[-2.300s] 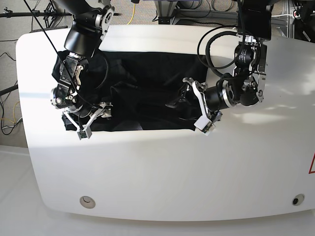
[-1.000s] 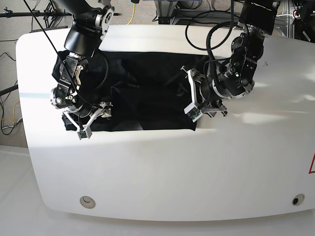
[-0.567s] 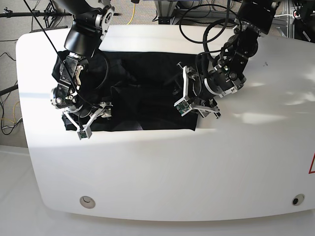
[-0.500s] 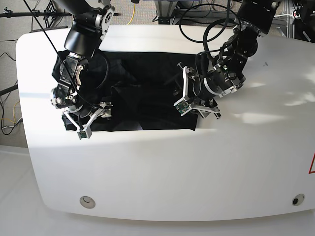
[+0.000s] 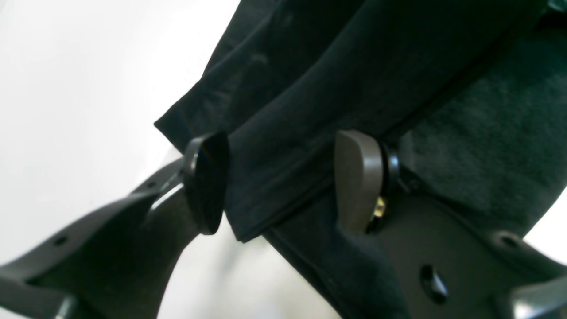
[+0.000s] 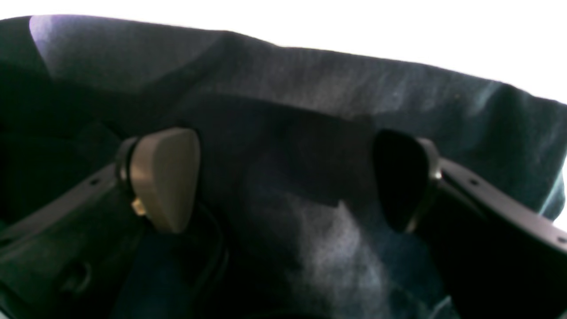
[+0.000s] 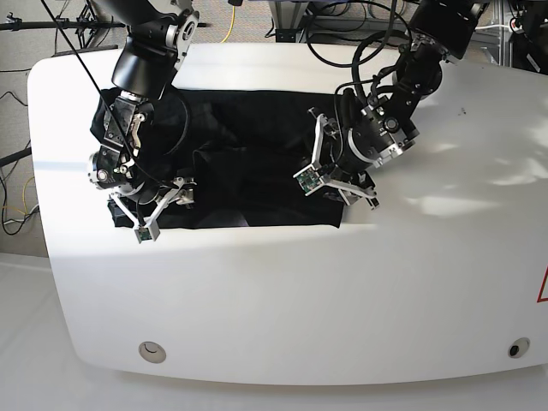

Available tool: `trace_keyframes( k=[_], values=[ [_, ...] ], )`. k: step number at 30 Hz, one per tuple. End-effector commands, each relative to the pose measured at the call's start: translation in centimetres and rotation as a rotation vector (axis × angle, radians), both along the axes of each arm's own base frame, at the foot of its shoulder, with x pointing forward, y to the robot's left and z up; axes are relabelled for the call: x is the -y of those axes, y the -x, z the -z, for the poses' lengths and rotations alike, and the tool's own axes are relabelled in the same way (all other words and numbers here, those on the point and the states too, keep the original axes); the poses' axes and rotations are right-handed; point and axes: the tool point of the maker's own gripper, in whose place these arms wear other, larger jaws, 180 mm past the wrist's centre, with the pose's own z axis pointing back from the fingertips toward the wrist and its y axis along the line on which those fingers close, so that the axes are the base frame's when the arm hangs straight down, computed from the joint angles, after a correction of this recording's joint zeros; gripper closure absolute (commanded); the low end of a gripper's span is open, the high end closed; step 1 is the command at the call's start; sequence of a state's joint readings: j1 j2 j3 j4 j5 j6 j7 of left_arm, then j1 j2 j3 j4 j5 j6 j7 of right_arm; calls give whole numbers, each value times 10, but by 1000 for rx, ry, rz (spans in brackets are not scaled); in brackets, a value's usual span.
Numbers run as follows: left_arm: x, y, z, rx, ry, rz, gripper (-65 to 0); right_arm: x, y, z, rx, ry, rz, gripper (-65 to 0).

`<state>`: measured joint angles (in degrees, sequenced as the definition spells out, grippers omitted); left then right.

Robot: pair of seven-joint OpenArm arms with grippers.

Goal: Fold the T-shirt properly
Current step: 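Lower the left gripper onto the folded edge and grasp the black fabric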

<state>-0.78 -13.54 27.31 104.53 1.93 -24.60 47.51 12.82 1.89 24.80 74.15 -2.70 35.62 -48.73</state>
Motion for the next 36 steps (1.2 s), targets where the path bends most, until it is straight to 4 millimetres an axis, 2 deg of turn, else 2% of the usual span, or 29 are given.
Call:
trace_keyframes(
  k=[1, 6, 11, 18, 25, 36],
  values=[
    [3, -7, -12, 40, 22, 2, -357, -1, 20, 16, -110, 20, -18, -591],
    [5, -3, -11, 33, 22, 9, -355, 0, 20, 16, -110, 20, -16, -591],
    [18, 11, -6, 12, 30, 50, -355, 0, 20, 16, -110, 20, -14, -591],
    [28, 19, -5, 5, 32, 84, -355, 0, 20, 16, -110, 20, -14, -591],
    [25, 15, -6, 12, 34, 74, -355, 0, 21, 17, -112, 21, -13, -591],
    [3, -3, -12, 39, 26, 2, -358, 0, 20, 17, -111, 18, -13, -591]
  ],
)
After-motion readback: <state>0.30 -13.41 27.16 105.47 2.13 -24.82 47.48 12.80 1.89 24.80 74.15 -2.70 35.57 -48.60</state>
